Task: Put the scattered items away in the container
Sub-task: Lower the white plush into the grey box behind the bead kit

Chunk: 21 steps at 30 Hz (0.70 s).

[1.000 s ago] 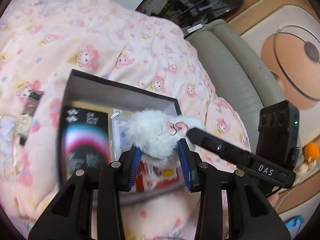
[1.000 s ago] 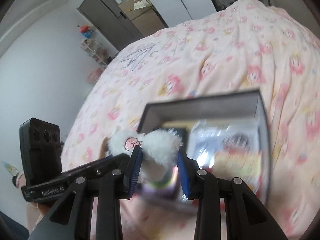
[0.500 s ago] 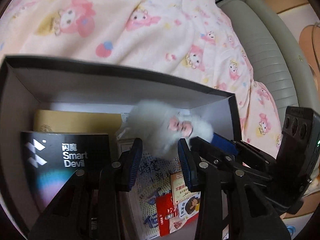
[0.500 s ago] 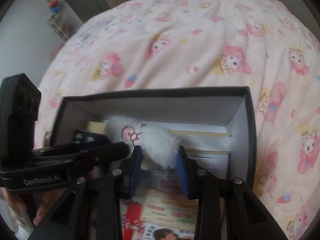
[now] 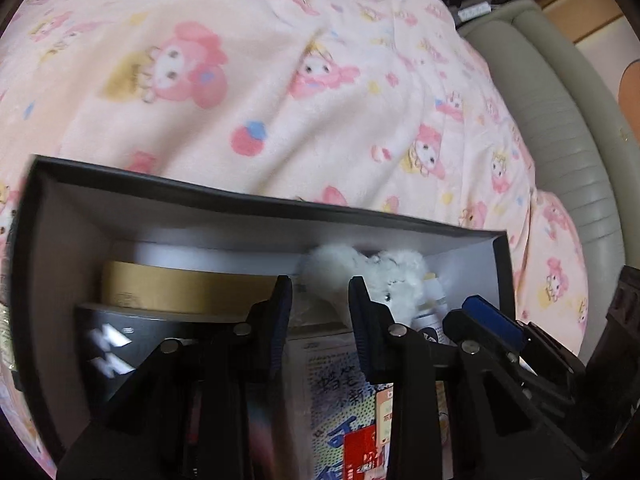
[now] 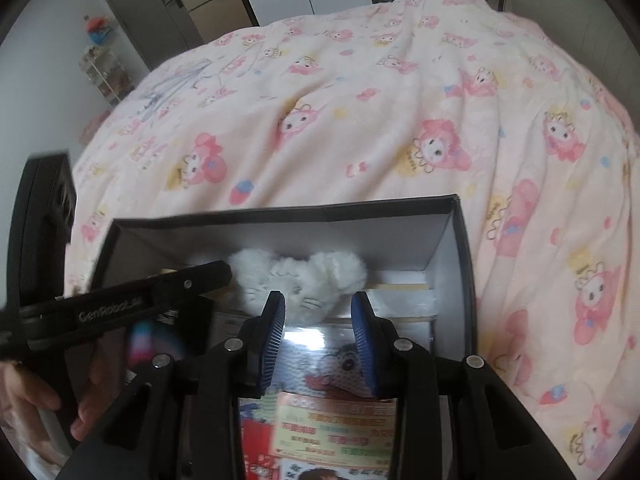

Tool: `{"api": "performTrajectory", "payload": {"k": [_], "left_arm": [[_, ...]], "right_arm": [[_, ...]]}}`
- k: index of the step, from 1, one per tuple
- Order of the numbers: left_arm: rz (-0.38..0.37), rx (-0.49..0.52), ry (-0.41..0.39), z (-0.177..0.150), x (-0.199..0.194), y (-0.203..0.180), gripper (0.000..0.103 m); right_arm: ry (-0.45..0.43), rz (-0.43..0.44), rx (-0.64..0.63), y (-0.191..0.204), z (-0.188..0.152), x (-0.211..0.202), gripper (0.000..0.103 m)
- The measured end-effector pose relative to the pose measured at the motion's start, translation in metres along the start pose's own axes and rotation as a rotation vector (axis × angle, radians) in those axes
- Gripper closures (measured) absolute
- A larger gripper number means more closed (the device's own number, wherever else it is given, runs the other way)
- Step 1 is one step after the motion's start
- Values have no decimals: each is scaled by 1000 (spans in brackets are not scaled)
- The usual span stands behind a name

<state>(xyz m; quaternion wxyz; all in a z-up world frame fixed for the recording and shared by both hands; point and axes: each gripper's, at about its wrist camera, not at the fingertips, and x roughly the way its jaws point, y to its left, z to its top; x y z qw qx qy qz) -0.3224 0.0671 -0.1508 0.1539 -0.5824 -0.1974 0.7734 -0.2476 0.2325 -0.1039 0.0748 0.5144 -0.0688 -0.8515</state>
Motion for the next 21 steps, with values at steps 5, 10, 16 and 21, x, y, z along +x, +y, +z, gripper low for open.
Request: {"api": "performTrajectory", "payload": {"k": [5,10,16,21], "left_arm": [[-105,64,89,-3,17,-20,81],[-73,10,10,4,4,-13,81],[-42,-8,43,11,14,-15,81],[-117,18,85,7,29,-31,81]], "right_arm": [[32,11,24,-8,-3,6,74],[36,1,20,-8,-3,5,74],[45,-32,4,-5,-3,10,74],[89,-7,7,-7,-4,17,74]]}}
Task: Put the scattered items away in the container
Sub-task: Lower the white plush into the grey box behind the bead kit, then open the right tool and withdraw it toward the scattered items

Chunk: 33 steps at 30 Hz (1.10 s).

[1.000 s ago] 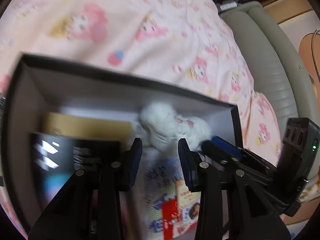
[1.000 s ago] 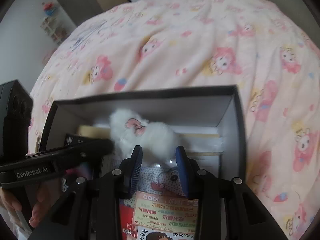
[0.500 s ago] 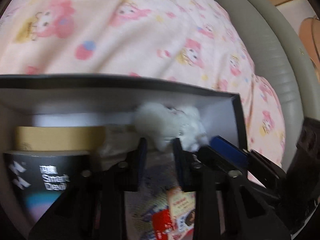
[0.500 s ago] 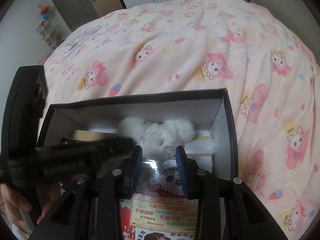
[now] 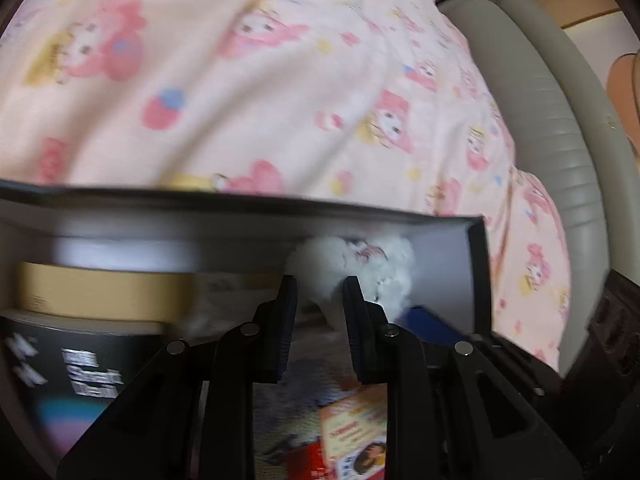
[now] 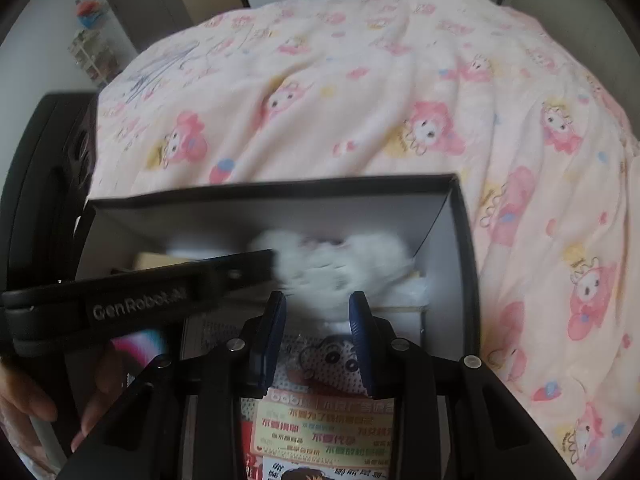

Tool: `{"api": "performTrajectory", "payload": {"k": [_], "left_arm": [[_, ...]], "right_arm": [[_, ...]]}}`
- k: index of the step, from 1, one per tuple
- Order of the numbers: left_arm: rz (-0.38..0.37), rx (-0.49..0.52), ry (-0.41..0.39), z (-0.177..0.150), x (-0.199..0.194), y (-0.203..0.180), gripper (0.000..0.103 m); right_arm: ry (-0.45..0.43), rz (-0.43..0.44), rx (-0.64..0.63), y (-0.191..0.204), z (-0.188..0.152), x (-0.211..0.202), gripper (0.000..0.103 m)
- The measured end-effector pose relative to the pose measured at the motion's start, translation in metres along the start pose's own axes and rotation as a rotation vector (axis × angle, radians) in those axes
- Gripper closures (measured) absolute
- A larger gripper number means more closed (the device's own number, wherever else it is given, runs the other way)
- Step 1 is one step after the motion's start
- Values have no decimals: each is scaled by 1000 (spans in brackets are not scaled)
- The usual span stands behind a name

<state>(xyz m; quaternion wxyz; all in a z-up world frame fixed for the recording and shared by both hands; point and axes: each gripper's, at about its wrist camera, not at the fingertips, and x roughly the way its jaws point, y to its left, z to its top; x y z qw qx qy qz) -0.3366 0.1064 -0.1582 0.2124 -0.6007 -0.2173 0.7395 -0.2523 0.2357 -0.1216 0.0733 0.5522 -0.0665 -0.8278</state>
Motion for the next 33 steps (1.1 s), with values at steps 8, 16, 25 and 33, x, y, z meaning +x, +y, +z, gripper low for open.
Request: {"api": "performTrajectory", "payload": {"k": [8,16,25,33], "left_arm": [[-3,45,-28,-13,-16,-5,68],[22,149,-144,-42,-74,-18,61],[27,227,-301,-115,-156,-44,53],[52,308,-392,-189,-213,-54,46]], "right_arm": [[21,-33,-13,5,-8,6,74],[-48,-7,25,11,-15,-31,74],[-213,-7,47,44,-65,-108,64],[-272,26,21,80,-116,-152,61]]}}
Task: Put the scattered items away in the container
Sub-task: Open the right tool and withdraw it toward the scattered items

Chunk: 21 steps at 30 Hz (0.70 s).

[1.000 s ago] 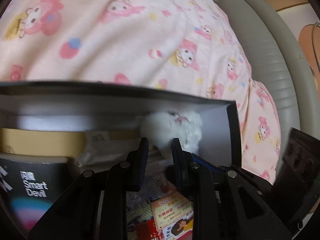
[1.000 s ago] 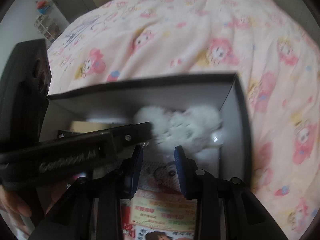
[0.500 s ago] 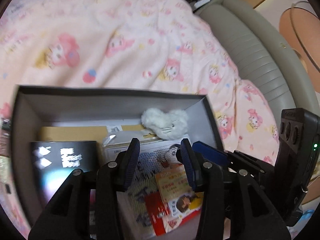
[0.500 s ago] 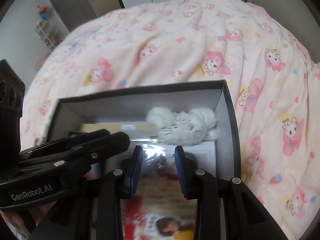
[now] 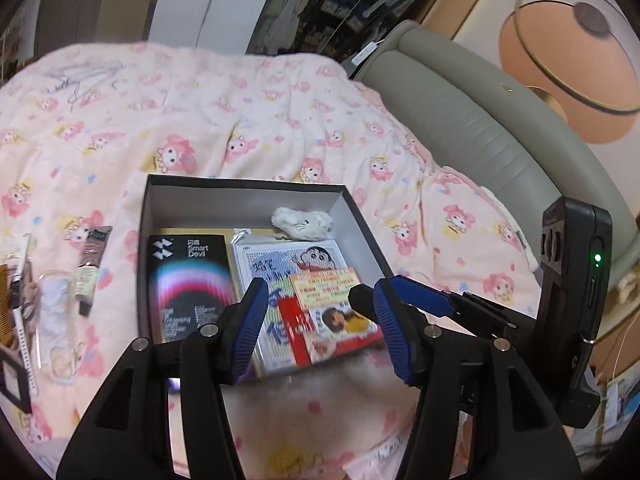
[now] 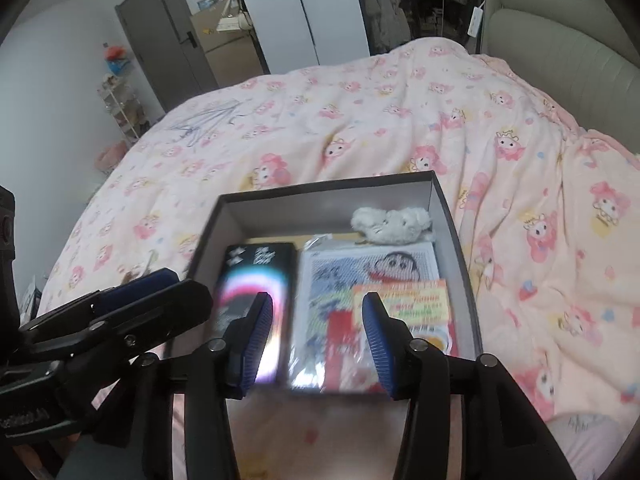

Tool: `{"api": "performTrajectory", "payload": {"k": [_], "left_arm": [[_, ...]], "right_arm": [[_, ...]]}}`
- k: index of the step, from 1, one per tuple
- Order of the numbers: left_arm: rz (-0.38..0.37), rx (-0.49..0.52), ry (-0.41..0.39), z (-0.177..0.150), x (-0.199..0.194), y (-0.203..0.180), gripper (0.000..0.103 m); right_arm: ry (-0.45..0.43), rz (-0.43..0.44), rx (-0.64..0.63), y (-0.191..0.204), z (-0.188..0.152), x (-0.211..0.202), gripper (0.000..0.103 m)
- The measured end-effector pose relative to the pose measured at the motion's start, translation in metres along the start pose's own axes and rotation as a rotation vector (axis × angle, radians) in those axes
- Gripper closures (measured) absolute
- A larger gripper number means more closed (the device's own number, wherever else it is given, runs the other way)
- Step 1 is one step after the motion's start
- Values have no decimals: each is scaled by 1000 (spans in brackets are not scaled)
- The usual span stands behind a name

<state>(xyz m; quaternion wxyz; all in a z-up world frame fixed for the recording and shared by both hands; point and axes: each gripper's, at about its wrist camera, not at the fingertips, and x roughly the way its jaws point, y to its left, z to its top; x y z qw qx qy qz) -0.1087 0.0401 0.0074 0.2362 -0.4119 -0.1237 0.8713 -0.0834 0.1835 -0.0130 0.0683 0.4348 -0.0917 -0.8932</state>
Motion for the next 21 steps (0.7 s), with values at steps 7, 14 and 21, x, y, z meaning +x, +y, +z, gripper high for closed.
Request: {"api": "performTrajectory", "payload": {"k": [7,14,21], "left_arm": [[22,-40,8,-34,-35,14,46],[120,-103,-2,-66,-73,52,46],[193,-251,-59,-97,-118,122,46]], "right_arm": [[40,36,-14,27,-34,-12,60],[106,87,-111,82,-59,-2,60],[184,200,-253,162,-73,27,60]]}}
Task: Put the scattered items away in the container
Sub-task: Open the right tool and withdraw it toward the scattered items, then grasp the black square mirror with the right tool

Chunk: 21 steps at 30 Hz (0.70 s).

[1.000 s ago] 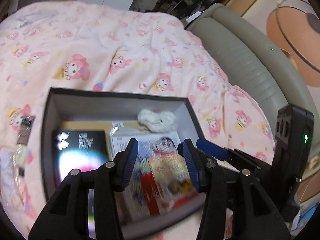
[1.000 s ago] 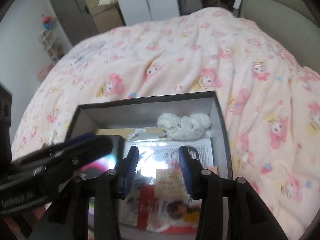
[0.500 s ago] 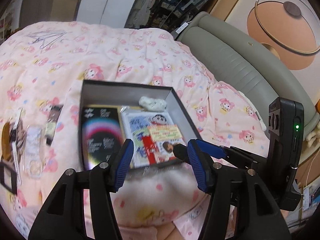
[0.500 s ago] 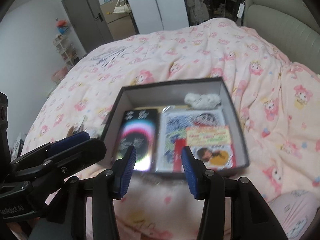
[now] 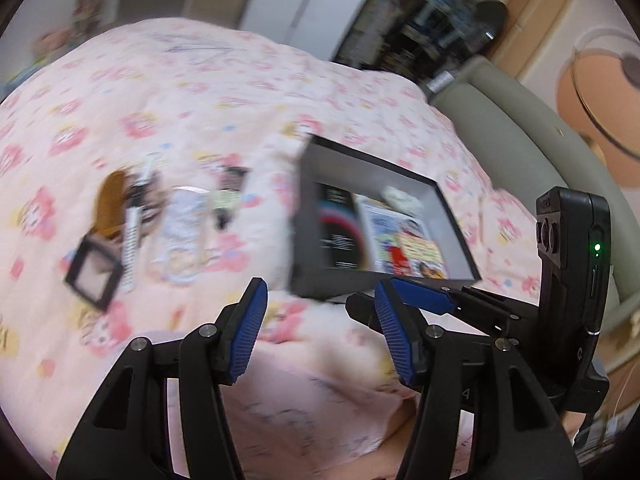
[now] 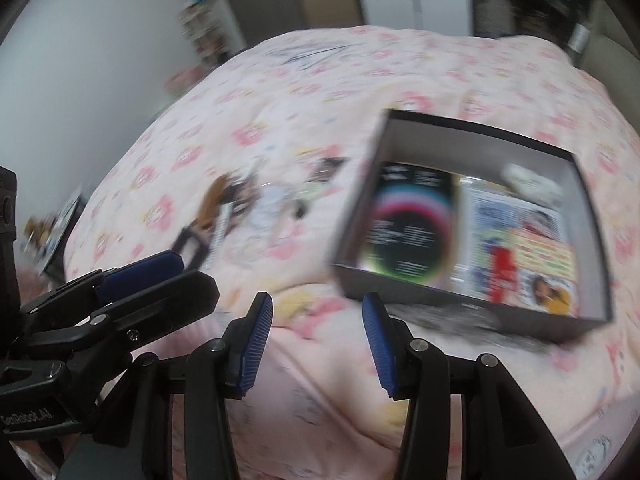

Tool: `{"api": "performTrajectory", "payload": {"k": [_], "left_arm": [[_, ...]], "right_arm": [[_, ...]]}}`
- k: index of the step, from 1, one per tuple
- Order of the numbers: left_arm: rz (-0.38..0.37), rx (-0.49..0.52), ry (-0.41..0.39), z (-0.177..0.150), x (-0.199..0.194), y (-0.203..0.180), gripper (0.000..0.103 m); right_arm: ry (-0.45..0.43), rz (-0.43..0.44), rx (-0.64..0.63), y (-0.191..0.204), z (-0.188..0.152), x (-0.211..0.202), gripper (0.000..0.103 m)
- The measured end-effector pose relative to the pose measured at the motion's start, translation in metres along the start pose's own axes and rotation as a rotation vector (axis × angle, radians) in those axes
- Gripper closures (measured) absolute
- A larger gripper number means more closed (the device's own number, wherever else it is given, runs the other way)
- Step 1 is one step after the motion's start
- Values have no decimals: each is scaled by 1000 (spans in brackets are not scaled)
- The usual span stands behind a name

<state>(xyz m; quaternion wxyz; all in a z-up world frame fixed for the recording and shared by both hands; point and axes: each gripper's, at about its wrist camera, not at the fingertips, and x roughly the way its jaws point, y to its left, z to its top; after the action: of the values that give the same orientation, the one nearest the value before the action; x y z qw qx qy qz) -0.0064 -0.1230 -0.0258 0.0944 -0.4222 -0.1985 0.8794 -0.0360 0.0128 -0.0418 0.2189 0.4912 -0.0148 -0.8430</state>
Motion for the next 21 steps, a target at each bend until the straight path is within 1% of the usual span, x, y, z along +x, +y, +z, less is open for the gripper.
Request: {"api": "performTrajectory", "payload": {"k": [5,7,9,11,14,18,21], "left_arm": [[42,-110,-32,-2,-12,58,46],[56,-162,-40,-4,-13,84,46],[72,-213,-37,-4,-10,108,46],[106,-274,-33,-7,-5,135,46],[133,-367,-23,-12,6,174,46],[127,-507,13,-23,30,224,46],[98,-587,24,-33,46,248,46]], "right_arm": [[65,64,-83,46,14,40,60],[99,91,-98,61,18,57,60],[136,124,-100,73,21,75,60],[185,159,-92,82,27,97,60],[247,170,-79,89,35,129,60],[304,163,-91,97,46,161,60],[316,160,-121,108,59,180,60]]}}
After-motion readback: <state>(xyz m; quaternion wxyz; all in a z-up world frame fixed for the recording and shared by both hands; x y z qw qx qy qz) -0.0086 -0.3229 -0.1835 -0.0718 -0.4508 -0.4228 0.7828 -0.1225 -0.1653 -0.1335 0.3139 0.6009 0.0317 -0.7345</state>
